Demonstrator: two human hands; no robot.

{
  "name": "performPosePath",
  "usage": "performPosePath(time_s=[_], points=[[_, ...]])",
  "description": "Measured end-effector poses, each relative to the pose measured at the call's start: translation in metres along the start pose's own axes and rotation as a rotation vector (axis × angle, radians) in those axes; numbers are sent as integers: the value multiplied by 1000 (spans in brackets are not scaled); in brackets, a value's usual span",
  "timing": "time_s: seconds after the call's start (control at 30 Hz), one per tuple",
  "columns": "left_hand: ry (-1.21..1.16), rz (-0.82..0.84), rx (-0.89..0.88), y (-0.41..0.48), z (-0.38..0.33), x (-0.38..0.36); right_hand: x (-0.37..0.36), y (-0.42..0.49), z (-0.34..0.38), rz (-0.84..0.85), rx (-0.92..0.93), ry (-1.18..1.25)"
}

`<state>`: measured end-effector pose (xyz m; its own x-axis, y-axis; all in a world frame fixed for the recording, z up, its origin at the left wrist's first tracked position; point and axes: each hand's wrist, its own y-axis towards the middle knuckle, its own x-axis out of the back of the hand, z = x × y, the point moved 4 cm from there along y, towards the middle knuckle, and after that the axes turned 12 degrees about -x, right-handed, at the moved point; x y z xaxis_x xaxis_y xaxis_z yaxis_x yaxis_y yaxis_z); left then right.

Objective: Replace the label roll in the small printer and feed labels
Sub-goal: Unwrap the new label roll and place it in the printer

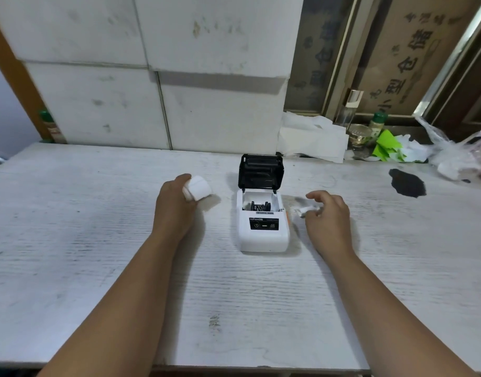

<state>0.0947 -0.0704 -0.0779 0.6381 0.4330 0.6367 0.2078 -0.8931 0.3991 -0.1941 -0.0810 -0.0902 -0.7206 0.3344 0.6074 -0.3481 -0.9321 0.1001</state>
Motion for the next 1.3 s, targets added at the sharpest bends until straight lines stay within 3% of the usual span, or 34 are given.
performPosePath(time_s=[0.23, 0.33, 0.57, 0.77, 0.97, 1.17, 1.3], points=[[-32, 5, -10, -3, -4, -5, 0, 0, 1, 12, 5, 53], [-187, -26, -4, -6, -18, -4, 2, -2, 5, 4, 17, 84], [-377, -98, -1, -15, -47, -9, -2, -15, 33, 3, 205, 144], [-627, 21, -40, -25, -69, -21, -7, -29, 46, 116, 317, 186], [-494, 74, -237, -32, -83, -27, -18, -30, 45, 288, 334, 186], [-467, 84, -303, -33, -84, -30, -19, -32, 49, 478, 231, 369], [-470, 79, -308, -33, -85, -29, -20, -34, 48, 512, 234, 359]])
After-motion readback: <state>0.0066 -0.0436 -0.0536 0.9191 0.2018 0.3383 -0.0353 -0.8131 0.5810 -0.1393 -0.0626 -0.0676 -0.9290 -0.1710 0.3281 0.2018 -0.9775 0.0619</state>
